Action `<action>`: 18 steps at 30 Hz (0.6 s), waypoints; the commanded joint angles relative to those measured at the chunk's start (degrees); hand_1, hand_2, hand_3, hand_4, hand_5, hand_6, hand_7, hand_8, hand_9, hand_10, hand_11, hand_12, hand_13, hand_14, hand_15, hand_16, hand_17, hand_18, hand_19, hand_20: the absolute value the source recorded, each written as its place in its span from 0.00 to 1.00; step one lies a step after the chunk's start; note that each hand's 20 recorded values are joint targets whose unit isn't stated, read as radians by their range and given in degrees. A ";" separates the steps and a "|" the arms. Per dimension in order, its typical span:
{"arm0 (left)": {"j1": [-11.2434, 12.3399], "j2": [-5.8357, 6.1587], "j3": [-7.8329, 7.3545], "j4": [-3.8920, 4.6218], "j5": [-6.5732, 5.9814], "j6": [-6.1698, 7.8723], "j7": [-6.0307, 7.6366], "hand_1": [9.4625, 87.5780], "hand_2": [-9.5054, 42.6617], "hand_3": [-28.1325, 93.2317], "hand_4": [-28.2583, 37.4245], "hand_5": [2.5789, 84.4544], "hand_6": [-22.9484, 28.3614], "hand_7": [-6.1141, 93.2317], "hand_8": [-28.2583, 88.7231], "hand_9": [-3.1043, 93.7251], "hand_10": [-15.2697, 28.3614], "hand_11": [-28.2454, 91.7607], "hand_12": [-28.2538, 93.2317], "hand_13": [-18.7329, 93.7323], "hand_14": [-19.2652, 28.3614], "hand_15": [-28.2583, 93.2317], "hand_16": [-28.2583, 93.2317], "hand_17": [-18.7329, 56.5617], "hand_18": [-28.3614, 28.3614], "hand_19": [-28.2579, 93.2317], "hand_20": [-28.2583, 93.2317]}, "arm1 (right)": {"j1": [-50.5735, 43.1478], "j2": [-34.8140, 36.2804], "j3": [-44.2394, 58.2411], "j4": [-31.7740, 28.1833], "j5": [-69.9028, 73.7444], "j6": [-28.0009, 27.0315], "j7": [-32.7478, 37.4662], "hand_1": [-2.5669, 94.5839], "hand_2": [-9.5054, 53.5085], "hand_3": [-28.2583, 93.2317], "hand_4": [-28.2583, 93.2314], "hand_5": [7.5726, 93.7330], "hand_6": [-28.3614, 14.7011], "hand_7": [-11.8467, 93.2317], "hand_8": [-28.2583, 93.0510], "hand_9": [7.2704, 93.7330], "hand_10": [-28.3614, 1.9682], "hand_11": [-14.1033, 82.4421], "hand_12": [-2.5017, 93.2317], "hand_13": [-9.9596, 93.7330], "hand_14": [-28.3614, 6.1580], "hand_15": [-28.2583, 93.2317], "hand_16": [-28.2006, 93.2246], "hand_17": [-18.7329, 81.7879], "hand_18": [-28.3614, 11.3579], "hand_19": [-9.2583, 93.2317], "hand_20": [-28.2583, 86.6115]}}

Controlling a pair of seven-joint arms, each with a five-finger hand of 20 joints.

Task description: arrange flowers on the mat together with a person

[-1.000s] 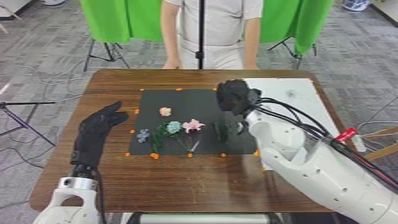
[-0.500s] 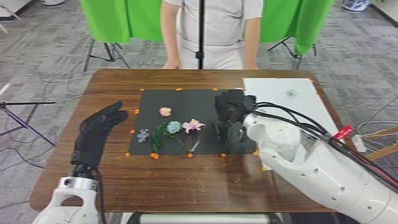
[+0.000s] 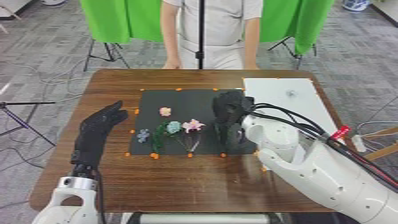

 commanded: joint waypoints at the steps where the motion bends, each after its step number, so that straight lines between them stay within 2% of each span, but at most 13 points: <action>1: 0.10 -0.13 -0.29 0.35 0.26 -0.76 -0.39 0.15 0.12 0.79 0.15 0.54 0.56 0.15 0.21 0.47 0.68 0.41 0.35 0.47 0.77 0.37 0.27 0.32 0.76 0.28 0.40 | 0.95 0.33 0.47 -0.30 -0.61 -3.01 -0.45 0.45 0.00 0.84 0.02 0.70 0.82 0.28 0.15 0.83 0.63 0.31 0.22 0.81 0.60 0.55 0.53 0.55 0.42 0.28 0.66; 15: 0.03 -0.30 -0.42 0.29 0.12 -0.86 -0.25 0.15 0.12 0.79 0.15 0.54 0.56 0.16 0.21 0.47 0.68 0.41 0.36 0.47 0.78 0.38 0.27 0.31 0.76 0.28 0.40 | -0.29 1.04 5.27 -3.50 2.21 -7.42 0.41 0.41 0.00 0.84 0.02 0.65 0.81 0.27 0.14 0.76 0.59 0.26 0.20 0.78 0.56 0.54 0.52 0.52 0.38 0.29 0.64; 16: 0.31 -0.36 -0.45 0.09 0.14 -0.64 -0.21 0.15 0.12 0.79 0.15 0.54 0.56 0.16 0.21 0.47 0.68 0.41 0.36 0.47 0.78 0.38 0.27 0.31 0.76 0.28 0.40 | -0.93 0.96 6.54 -4.16 2.52 -6.79 0.32 0.41 0.00 0.84 0.02 0.64 0.81 0.27 0.14 0.76 0.59 0.26 0.20 0.78 0.56 0.54 0.52 0.52 0.38 0.29 0.64; 18: -0.03 -0.31 -0.40 0.29 0.14 -0.90 -0.28 0.16 0.12 0.79 0.15 0.54 0.56 0.16 0.21 0.47 0.68 0.41 0.36 0.47 0.78 0.38 0.27 0.31 0.76 0.29 0.40 | -3.29 1.23 10.05 -6.48 3.24 -3.40 0.85 0.41 0.00 0.84 0.03 0.64 0.81 0.27 0.14 0.76 0.59 0.26 0.20 0.78 0.56 0.53 0.52 0.52 0.38 0.30 0.64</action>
